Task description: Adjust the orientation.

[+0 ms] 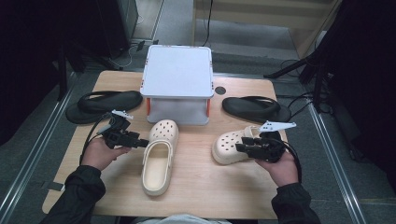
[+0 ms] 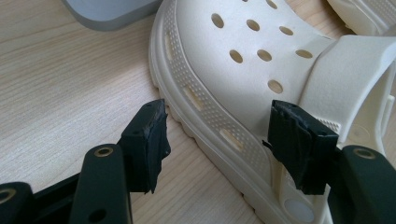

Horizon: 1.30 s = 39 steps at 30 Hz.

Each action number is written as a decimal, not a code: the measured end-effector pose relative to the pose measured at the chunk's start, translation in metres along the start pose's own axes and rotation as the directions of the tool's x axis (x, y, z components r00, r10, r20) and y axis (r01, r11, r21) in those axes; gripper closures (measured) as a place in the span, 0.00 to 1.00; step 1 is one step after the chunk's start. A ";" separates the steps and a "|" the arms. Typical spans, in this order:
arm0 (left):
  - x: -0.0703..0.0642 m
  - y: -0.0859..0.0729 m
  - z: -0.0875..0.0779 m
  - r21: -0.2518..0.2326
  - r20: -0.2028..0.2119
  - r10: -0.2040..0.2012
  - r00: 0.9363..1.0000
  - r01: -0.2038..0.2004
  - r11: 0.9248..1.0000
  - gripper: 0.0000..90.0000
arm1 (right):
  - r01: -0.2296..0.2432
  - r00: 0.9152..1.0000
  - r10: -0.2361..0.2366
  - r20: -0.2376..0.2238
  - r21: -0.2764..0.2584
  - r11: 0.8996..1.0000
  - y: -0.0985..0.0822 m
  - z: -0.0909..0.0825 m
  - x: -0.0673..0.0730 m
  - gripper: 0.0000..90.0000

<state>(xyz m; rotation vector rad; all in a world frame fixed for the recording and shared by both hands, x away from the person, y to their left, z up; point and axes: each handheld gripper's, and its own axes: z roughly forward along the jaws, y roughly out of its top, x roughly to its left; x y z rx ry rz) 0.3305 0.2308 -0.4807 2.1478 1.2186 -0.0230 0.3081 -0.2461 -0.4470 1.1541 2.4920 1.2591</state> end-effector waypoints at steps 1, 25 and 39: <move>0.000 0.000 0.000 0.004 -0.002 0.001 1.000 -0.001 1.000 0.42 | -0.005 1.000 0.005 0.005 -0.002 1.000 -0.002 -0.003 -0.001 0.64; 0.002 0.004 0.002 0.004 -0.008 0.013 1.000 -0.013 1.000 0.43 | -0.043 0.994 0.037 0.100 0.050 0.998 -0.005 0.004 -0.034 0.58; -0.003 -0.011 -0.008 -0.025 -0.031 0.012 0.999 -0.012 1.000 0.43 | -0.043 0.998 0.038 0.043 0.110 0.993 0.006 0.027 -0.040 0.64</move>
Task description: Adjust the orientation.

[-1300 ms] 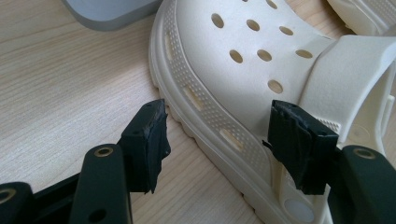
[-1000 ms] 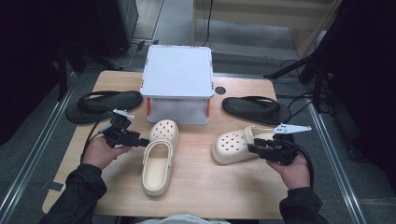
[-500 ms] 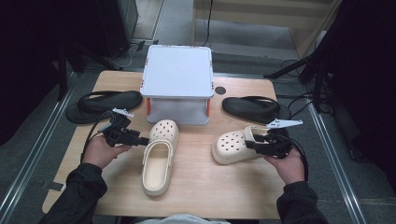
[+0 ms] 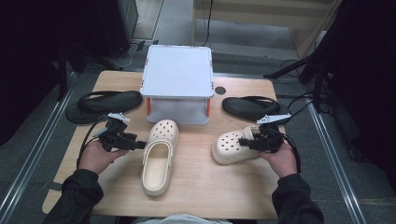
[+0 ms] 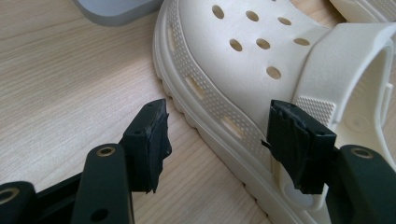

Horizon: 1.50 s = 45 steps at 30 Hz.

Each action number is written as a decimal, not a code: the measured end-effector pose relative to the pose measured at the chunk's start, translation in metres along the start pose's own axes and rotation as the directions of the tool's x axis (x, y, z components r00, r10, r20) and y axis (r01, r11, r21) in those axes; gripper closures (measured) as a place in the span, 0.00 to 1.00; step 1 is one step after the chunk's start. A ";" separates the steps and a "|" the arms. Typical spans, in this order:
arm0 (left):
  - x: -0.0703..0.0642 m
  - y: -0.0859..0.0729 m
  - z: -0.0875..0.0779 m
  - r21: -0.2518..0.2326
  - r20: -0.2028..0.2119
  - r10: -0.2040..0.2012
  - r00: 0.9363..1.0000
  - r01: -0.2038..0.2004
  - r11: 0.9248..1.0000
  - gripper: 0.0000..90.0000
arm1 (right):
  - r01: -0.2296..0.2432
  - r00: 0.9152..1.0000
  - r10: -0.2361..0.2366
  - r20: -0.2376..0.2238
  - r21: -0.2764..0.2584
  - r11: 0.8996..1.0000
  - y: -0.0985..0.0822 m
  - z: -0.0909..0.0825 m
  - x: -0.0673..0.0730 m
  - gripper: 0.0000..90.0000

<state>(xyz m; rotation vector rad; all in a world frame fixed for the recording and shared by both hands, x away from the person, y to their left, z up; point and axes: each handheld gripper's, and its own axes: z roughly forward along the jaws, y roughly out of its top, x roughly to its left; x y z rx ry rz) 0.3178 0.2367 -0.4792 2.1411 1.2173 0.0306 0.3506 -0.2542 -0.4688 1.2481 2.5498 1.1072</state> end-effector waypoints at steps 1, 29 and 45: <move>0.000 -0.002 -0.002 -0.006 -0.001 -0.005 1.000 0.005 1.000 0.43 | -0.003 1.000 0.003 -0.002 0.005 1.000 0.001 0.001 0.000 0.64; 0.001 -0.009 -0.011 -0.037 -0.017 -0.005 1.000 0.004 0.999 0.43 | -0.140 0.982 0.139 -0.128 0.001 0.990 0.027 0.004 0.034 0.86; 0.001 -0.008 -0.010 -0.044 0.003 0.002 1.000 -0.002 0.999 0.44 | -0.180 0.977 0.176 -0.123 -0.016 0.984 0.045 0.041 0.065 0.86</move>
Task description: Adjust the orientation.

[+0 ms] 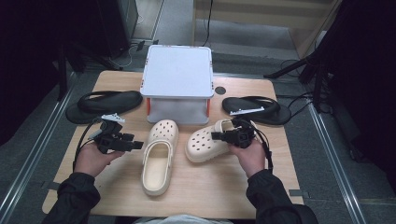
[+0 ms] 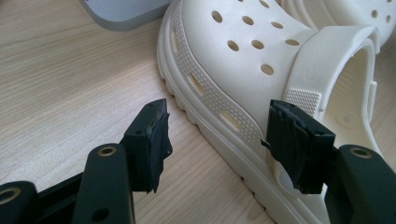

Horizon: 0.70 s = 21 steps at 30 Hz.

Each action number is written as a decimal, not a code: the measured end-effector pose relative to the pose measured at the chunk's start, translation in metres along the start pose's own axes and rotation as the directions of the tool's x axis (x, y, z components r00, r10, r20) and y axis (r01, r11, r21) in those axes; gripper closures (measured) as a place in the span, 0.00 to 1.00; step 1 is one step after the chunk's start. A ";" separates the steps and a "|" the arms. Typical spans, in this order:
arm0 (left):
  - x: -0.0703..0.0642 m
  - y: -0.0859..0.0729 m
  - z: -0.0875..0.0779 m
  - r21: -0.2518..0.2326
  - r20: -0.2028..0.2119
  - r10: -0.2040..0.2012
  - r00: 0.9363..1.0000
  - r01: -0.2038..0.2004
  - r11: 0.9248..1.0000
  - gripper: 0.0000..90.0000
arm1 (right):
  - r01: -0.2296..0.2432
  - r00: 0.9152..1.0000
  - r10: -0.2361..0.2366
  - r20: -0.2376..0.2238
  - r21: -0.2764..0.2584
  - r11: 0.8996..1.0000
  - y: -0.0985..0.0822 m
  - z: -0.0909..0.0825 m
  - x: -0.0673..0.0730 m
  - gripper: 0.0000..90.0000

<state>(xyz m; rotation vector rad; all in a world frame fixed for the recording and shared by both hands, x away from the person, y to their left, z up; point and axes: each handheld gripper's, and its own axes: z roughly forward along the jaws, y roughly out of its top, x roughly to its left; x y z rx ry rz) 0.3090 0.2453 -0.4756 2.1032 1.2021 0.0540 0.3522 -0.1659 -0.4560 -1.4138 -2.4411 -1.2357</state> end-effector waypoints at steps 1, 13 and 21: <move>0.000 0.000 0.000 0.001 0.001 -0.001 1.000 0.001 1.000 0.44 | 0.000 1.000 0.000 0.000 0.000 1.000 0.000 0.000 0.000 0.86; -0.002 0.002 0.003 0.001 0.000 0.011 1.000 -0.011 1.000 0.44 | -0.013 0.999 0.013 0.045 0.002 1.000 0.001 0.021 0.000 0.82; -0.003 0.002 0.004 0.008 -0.002 0.012 1.000 -0.012 1.000 0.44 | 0.026 0.998 -0.026 0.058 -0.001 1.000 0.004 0.011 -0.003 0.67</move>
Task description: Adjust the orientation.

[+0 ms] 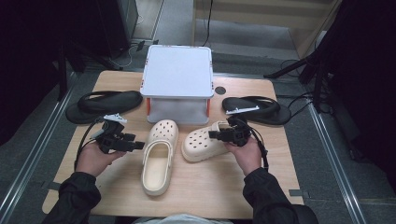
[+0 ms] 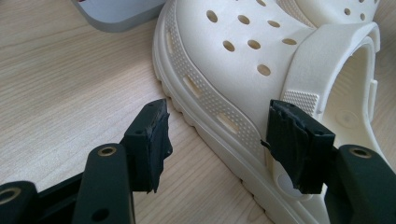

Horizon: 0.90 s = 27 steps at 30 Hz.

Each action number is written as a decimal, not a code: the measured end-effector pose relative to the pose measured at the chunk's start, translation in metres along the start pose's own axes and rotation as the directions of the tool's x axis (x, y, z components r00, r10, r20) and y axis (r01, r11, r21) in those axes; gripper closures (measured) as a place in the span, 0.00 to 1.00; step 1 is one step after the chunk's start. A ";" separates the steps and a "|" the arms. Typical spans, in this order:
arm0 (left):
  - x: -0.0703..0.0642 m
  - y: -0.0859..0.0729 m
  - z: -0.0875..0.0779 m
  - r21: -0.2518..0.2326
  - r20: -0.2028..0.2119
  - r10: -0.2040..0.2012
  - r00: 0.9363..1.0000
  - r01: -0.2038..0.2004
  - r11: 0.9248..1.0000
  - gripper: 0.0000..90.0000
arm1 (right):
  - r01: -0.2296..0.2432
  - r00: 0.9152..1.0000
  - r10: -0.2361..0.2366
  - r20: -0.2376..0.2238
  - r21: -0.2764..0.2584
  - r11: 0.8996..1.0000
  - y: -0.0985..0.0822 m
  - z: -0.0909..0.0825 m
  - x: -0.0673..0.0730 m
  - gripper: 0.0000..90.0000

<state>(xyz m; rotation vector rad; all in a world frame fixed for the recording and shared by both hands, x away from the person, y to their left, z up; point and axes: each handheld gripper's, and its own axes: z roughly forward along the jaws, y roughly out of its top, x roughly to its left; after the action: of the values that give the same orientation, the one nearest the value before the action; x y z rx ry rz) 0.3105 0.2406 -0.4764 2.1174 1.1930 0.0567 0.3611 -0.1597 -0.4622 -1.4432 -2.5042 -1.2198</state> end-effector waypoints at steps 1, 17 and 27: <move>0.000 0.000 0.000 0.000 0.000 0.000 1.000 0.000 1.000 0.44 | 0.000 1.000 0.000 0.000 0.000 1.000 0.000 0.000 0.000 0.67; -0.001 0.000 -0.002 -0.018 -0.023 0.015 1.000 -0.015 1.000 0.44 | 0.104 0.992 -0.104 0.072 0.000 0.995 -0.010 -0.036 -0.029 1.00; 0.000 -0.001 -0.002 -0.018 -0.026 0.008 1.000 -0.009 1.000 0.44 | 0.155 0.981 -0.163 0.105 0.079 0.985 -0.012 -0.016 -0.027 1.00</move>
<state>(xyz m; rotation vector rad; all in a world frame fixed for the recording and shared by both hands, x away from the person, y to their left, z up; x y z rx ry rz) 0.3093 0.2420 -0.4758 2.1116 1.1942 0.0982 0.3625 -0.1929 -0.4679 -1.3551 -2.7539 -1.0861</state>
